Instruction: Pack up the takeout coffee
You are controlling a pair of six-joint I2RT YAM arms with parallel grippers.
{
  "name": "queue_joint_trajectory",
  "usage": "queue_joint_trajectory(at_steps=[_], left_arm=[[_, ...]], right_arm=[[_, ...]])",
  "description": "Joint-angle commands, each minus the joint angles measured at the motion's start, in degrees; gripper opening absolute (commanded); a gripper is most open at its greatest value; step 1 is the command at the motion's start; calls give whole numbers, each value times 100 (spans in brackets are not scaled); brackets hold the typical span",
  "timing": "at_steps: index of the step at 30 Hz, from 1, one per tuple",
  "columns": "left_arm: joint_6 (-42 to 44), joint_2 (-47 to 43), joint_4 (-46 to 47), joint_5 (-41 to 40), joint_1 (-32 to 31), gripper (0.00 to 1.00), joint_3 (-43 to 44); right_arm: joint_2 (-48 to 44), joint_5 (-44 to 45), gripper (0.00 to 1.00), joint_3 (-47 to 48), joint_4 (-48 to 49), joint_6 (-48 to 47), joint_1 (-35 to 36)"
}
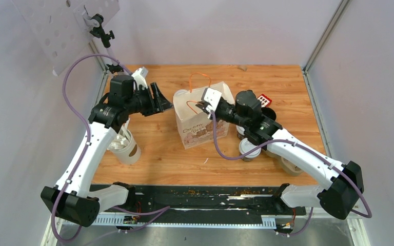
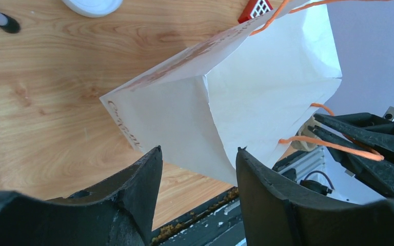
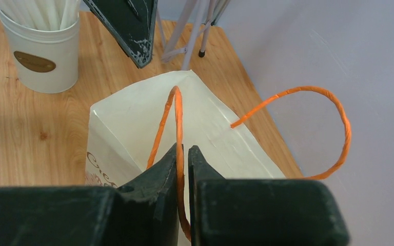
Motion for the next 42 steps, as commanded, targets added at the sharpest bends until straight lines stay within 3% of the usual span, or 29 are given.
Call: queue_joint_trajectory(at_steps=[1, 10, 20, 24, 30, 33, 34, 35, 42], left_arm=[[-331, -74, 646, 548, 21, 61, -270], [-424, 30, 1168, 742, 22, 50, -440], [-209, 164, 912, 712, 12, 42, -313], [-94, 216, 950, 752, 12, 30, -313], [263, 324, 844, 730, 12, 0, -79], [476, 449, 651, 660, 12, 0, 129], [547, 485, 588, 631, 12, 0, 208], [608, 514, 538, 608, 12, 0, 258], [1083, 680, 111, 376, 13, 0, 707]], right_arm=[[-54, -44, 9, 147, -65, 141, 82], [2, -119, 8, 270, -125, 301, 223], [39, 66, 11, 406, -233, 504, 322], [73, 479, 25, 555, -631, 809, 323], [-76, 975, 59, 905, -1585, 1207, 318], [-313, 1035, 78, 991, -2026, 1519, 324], [-400, 1047, 93, 989, -2161, 1655, 322], [-501, 1057, 99, 964, -2263, 1799, 323], [-1296, 1427, 100, 880, -2943, 2876, 309]])
